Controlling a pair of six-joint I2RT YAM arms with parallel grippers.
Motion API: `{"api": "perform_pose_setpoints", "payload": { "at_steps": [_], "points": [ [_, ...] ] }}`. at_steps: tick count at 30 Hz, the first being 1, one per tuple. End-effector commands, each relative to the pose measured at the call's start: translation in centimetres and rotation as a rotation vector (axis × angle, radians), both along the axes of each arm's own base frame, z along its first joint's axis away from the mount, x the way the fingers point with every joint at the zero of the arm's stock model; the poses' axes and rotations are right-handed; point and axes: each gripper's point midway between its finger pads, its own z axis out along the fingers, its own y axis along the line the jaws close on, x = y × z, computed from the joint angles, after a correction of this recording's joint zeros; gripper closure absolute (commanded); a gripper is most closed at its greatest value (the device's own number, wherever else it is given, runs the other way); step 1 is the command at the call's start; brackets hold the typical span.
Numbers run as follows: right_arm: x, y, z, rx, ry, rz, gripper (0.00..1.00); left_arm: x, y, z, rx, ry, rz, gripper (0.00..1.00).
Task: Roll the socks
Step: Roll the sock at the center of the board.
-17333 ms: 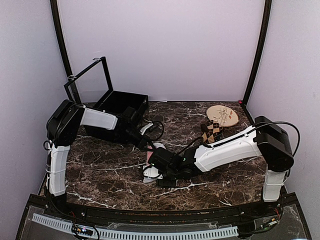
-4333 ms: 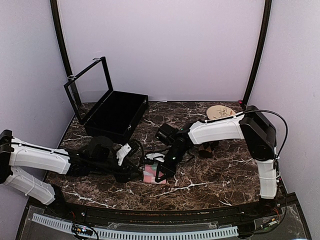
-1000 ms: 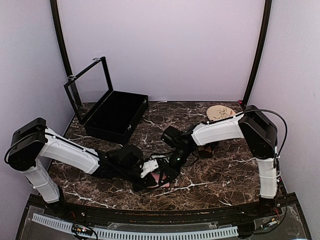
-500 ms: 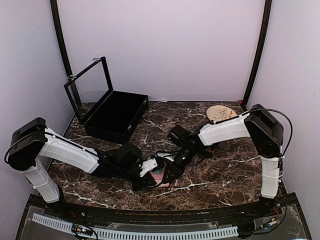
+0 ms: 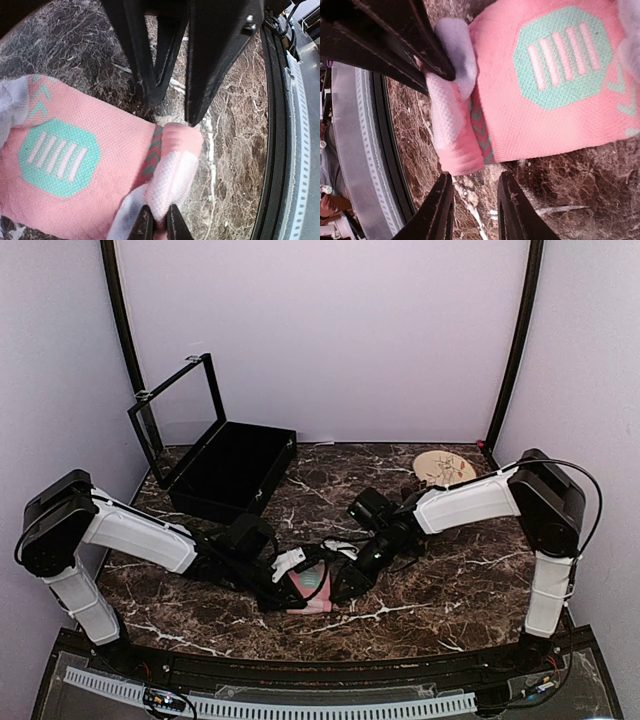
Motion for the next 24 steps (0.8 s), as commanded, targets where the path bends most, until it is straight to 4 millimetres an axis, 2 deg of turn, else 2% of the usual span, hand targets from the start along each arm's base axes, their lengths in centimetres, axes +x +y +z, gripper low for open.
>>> {"api": "perform_pose_setpoints", "payload": {
  "at_steps": [1, 9, 13, 17, 24],
  "points": [
    [1.2, -0.1, 1.1, 0.044, -0.07, -0.059, 0.7, -2.3, 2.3, -2.7, 0.115, 0.191, -0.002, 1.0],
    [3.1, -1.2, 2.0, 0.049, -0.237, -0.148, 0.71, -2.8, 2.1, -2.0, 0.081, 0.306, -0.016, 1.0],
    [3.4, -2.0, 2.5, 0.047, -0.336, -0.176, 0.72, -3.2, 2.1, -1.9, 0.057, 0.393, -0.021, 1.0],
    [2.8, -2.1, 2.9, 0.038, -0.444, -0.164, 0.72, -3.8, 2.0, -1.7, 0.032, 0.486, -0.029, 1.0],
    [0.8, -0.9, 3.4, 0.019, -0.614, -0.087, 0.72, -3.7, 2.4, -1.8, 0.004, 0.604, -0.006, 1.0]
  ]
}}
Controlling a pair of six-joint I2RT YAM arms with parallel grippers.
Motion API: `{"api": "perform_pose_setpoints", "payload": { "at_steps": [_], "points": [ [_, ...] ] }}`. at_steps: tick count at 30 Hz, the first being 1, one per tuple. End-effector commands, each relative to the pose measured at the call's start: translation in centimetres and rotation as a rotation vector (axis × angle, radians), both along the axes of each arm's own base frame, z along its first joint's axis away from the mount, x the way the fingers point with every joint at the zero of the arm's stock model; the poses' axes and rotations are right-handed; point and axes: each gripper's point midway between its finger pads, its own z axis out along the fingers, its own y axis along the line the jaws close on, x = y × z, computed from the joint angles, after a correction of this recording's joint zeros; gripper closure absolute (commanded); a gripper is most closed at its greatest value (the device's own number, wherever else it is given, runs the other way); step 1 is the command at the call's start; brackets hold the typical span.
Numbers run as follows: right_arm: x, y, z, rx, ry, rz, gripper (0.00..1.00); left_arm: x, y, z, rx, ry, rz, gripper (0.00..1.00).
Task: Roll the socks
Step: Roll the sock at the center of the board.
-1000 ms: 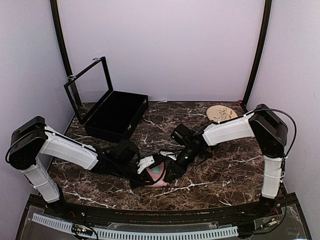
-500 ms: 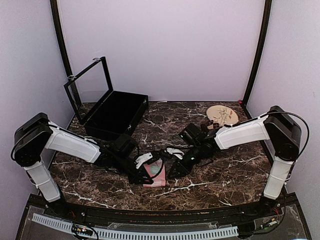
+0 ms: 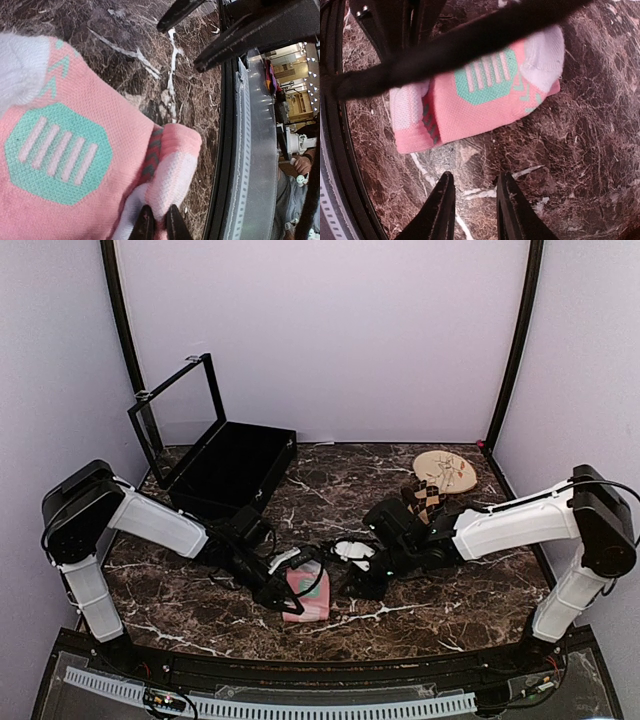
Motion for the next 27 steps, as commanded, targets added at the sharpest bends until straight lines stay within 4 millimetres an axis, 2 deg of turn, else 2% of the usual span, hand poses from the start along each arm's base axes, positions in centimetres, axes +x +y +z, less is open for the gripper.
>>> {"api": "perform_pose_setpoints", "payload": {
  "at_steps": [1, 8, 14, 20, 27],
  "points": [
    [-0.1, 0.9, 1.2, -0.002, -0.168, 0.023, 0.72, -1.8, 2.2, -1.8, 0.092, 0.19, 0.024, 1.0],
    [-2.5, 2.4, 1.4, -0.032, -0.254, 0.107, 0.71, -1.7, 2.4, -2.2, 0.092, 0.261, 0.034, 1.0],
    [-4.6, 4.0, 0.8, -0.062, -0.277, 0.185, 0.68, -1.9, 2.4, -2.6, 0.1, 0.285, 0.031, 1.0],
    [-5.5, 5.2, 0.6, -0.07, -0.286, 0.233, 0.63, -2.1, 2.6, -2.9, 0.109, 0.297, 0.03, 1.0],
    [-6.1, 5.8, -0.4, -0.099, -0.276, 0.269, 0.62, -2.1, 2.7, -3.0, 0.108, 0.306, 0.032, 1.0]
  ]
}}
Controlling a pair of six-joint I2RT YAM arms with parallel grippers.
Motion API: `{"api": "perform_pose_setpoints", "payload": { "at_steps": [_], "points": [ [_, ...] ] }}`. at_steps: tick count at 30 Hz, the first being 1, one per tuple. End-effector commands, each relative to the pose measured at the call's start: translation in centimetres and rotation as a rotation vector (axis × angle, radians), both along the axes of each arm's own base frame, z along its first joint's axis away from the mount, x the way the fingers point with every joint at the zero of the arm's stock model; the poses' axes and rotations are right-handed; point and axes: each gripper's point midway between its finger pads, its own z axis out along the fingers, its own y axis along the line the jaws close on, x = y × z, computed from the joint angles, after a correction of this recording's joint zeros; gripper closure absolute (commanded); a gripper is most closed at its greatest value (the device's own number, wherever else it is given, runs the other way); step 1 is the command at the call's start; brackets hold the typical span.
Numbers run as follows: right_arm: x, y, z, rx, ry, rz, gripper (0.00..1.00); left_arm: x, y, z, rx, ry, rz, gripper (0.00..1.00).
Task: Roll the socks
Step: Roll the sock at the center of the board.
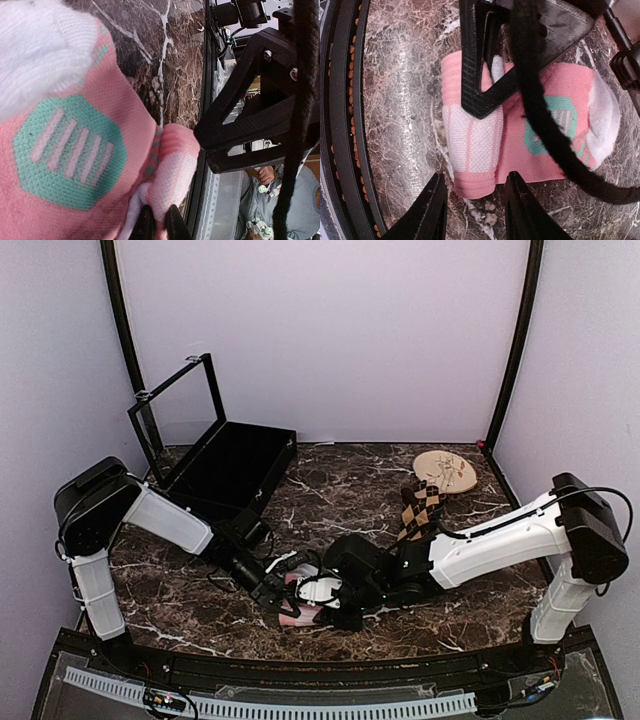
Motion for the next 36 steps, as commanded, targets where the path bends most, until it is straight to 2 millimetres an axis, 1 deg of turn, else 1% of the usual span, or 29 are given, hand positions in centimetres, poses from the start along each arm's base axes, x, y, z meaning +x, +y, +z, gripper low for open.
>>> {"api": "perform_pose_setpoints", "payload": {
  "at_steps": [1, 5, 11, 20, 23, 27, 32, 34, 36],
  "points": [
    [-0.4, 0.8, -0.2, -0.013, -0.013, 0.029, 0.62, -1.3, 1.9, -2.7, 0.136, 0.071, 0.016, 1.0],
    [-0.1, 0.9, -1.0, -0.037, -0.03, 0.032, 0.62, -1.3, 1.9, -2.7, 0.135, 0.076, 0.015, 1.0],
    [0.1, 1.4, -1.6, -0.049, -0.036, 0.046, 0.62, -1.3, 2.0, -2.7, 0.133, 0.079, 0.017, 1.0],
    [0.4, 1.4, -2.8, -0.087, -0.055, 0.053, 0.63, -1.3, 2.0, -2.8, 0.129, 0.085, 0.012, 1.0],
    [0.4, 1.4, -3.0, -0.091, -0.057, 0.058, 0.68, -1.4, 2.0, -2.9, 0.131, 0.09, 0.012, 1.0],
    [0.3, 1.4, -3.3, -0.104, -0.052, 0.067, 0.82, -1.3, 1.9, -2.8, 0.129, 0.093, 0.013, 1.0],
    [0.3, 1.0, -3.8, -0.128, -0.035, 0.063, 0.93, -0.7, 2.1, -3.1, 0.154, 0.089, 0.041, 1.0],
    [0.4, 1.0, -3.9, -0.132, -0.013, 0.058, 0.94, 0.0, 2.4, -3.3, 0.176, 0.077, 0.07, 0.93],
    [0.4, 0.9, -3.9, -0.137, 0.018, 0.053, 0.96, 0.6, 2.6, -3.2, 0.181, 0.058, 0.1, 0.82]
  ]
}}
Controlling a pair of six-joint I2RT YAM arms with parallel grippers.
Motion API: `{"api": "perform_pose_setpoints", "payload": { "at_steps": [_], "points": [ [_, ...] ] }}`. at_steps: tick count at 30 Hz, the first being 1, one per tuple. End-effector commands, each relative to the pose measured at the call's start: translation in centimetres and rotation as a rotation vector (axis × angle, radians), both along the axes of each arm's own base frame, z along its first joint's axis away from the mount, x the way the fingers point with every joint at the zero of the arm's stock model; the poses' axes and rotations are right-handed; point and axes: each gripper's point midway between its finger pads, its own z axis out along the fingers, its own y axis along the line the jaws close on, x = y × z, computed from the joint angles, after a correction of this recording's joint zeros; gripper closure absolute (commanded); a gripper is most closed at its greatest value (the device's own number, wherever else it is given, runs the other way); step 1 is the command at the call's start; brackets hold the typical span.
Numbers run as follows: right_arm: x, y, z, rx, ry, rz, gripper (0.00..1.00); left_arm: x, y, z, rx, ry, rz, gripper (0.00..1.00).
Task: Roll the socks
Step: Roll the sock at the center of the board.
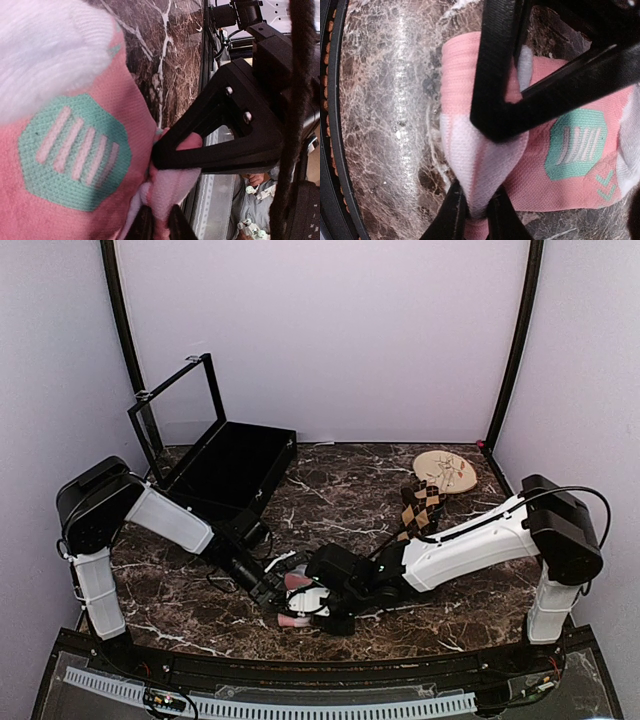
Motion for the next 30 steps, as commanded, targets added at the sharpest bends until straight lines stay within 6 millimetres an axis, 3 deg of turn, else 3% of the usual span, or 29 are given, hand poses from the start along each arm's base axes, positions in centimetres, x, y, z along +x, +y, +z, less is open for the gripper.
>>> {"api": "perform_pose_setpoints", "payload": {
  "at_steps": [1, 8, 22, 24, 30],
  "points": [
    [0.2, 0.1, -0.7, -0.023, 0.059, -0.016, 0.96, 0.8, 2.4, -2.9, 0.182, -0.003, 0.093, 0.78],
    [0.8, -0.2, -0.5, -0.002, 0.174, -0.05, 0.98, 2.8, 2.7, -1.4, 0.165, -0.06, 0.173, 0.64],
    [0.5, -1.1, -1.2, -0.016, 0.311, -0.054, 0.99, 6.4, 3.9, 0.7, 0.174, -0.231, 0.334, 0.58],
    [0.9, -0.2, -0.3, 0.009, 0.315, -0.044, 0.99, 6.8, 3.9, 1.5, 0.158, -0.269, 0.353, 0.57],
    [0.9, 0.2, 0.0, -0.003, 0.372, -0.022, 0.99, 7.4, 4.9, 2.9, 0.141, -0.357, 0.428, 0.55]
  ]
}}
